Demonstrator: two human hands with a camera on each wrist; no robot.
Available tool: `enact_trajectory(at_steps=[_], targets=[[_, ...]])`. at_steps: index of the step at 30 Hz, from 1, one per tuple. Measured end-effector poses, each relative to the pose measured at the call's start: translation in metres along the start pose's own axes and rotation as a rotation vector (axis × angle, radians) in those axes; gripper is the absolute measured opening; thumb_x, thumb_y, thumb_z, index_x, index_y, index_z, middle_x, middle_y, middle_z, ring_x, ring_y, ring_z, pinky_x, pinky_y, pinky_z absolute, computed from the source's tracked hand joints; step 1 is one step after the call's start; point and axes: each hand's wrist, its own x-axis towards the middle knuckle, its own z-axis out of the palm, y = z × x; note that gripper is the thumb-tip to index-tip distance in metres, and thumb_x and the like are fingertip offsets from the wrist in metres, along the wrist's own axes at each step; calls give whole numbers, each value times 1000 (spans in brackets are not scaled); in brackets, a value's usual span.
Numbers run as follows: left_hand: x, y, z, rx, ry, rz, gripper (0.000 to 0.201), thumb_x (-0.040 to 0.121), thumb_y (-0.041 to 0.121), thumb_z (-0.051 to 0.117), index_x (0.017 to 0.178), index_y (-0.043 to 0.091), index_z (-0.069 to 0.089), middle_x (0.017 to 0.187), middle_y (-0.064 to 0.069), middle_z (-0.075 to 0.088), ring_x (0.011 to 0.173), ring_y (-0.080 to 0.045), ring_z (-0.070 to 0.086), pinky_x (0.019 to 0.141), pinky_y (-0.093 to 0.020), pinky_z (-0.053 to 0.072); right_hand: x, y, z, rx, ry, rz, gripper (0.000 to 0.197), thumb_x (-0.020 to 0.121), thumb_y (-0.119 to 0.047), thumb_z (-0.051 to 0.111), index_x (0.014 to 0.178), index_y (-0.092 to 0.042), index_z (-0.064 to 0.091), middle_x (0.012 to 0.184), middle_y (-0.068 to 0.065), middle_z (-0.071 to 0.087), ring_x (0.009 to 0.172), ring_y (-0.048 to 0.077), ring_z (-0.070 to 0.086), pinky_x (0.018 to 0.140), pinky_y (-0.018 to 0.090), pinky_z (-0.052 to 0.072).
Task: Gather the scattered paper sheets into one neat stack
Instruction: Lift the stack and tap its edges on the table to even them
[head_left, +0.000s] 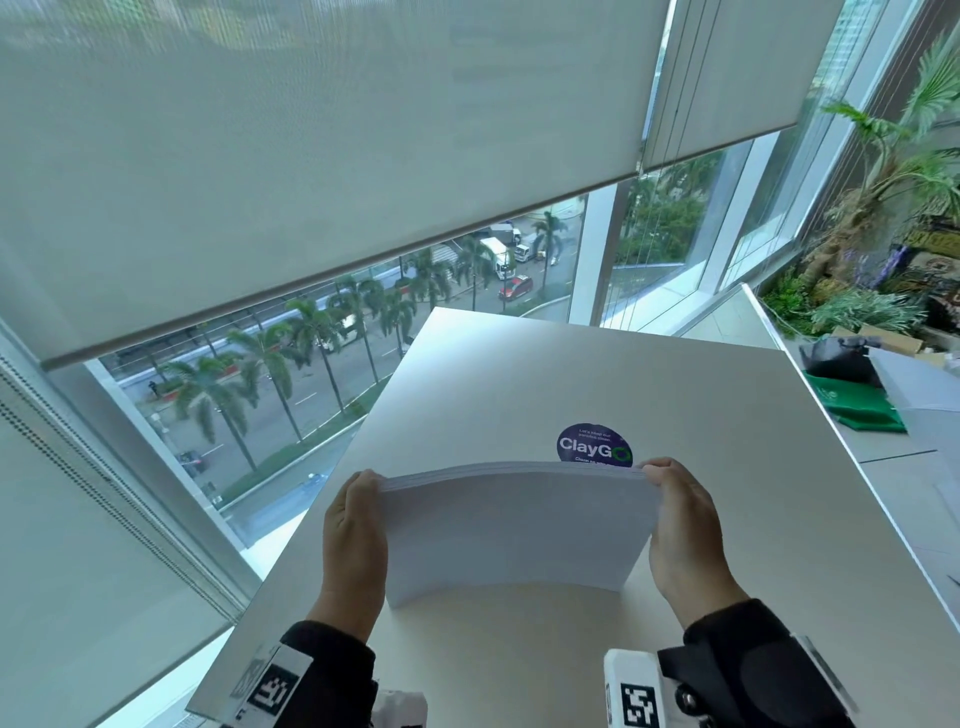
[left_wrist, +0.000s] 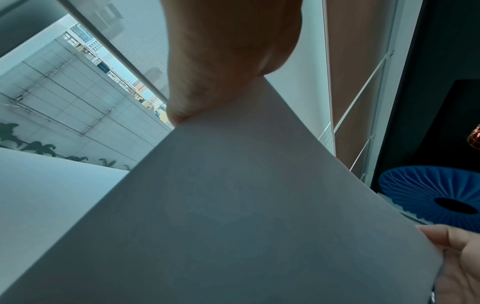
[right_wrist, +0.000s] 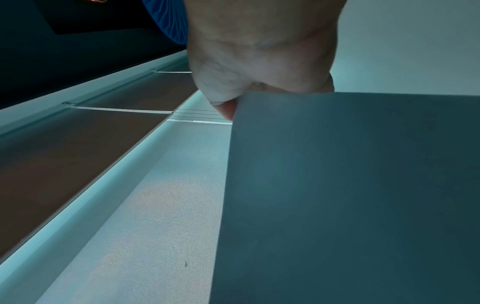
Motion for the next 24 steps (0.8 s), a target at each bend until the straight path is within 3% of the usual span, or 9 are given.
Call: enact_trajectory(at_steps=[5,9,12,14,16,18,20,22,24], targets=[[2,3,-2,-37,-5,-44,47,73,36,47,77,-11,46,76,-12,40,66,-17,36,59,-30,31,1,5,2,-63,5,-71,9,69,-24,55,64,-18,51,68,0,48,65,14,43,57,25,34],[5,1,0,-18,40,-100,20,68,35,58,65,16,53,67,-3,47,65,-19,40,62,-32,33,8,8,3,-106,50,-113,11,62,-20,56,73,-23,55,80,-6,56,80,14,49,70,25,37],[8,-2,0,-13,39,-106,19,70,36,56,61,20,52,64,0,45,64,-19,40,60,-31,33,12,9,0,21,11,-108,15,65,-20,60,78,-24,56,84,-2,57,86,18,49,78,28,36],[12,-6,-3,-25,25,-99,28,71,47,57,64,20,55,71,-6,48,71,-21,44,67,-34,35,14,12,-8,44,-97,-100,34,60,-41,75,87,-27,59,92,-2,59,92,18,51,83,27,38],[13,-9,-5,-2,-19,-81,39,64,59,55,70,21,56,77,-8,51,75,-21,46,72,-35,37,12,15,-15,-34,-245,-94,65,48,-56,83,102,-32,57,102,-3,61,93,11,58,85,18,46],[11,-10,-6,33,-82,-42,42,55,57,56,77,20,55,76,-6,54,72,-20,49,66,-30,41,12,19,-19,-137,-257,-70,61,65,-27,83,114,-29,48,109,0,60,91,8,60,77,11,51],[7,-14,-9,44,-146,-42,47,47,48,63,84,20,54,76,-4,58,66,-11,57,58,-18,47,12,24,-19,-253,-179,-74,59,80,6,67,123,-24,41,114,7,55,95,16,57,76,14,51],[6,-26,-14,107,-159,-55,50,43,41,72,85,21,54,76,-2,58,59,0,57,54,-10,46,13,31,-18,-340,-129,-73,52,84,13,57,122,-20,43,115,11,56,100,21,54,84,22,45],[4,-36,-18,187,-158,-55,36,56,24,79,81,20,53,74,0,56,65,-6,55,53,-6,42,14,37,-19,-409,-129,-69,38,86,11,56,111,-17,50,108,8,60,102,21,55,89,26,41]])
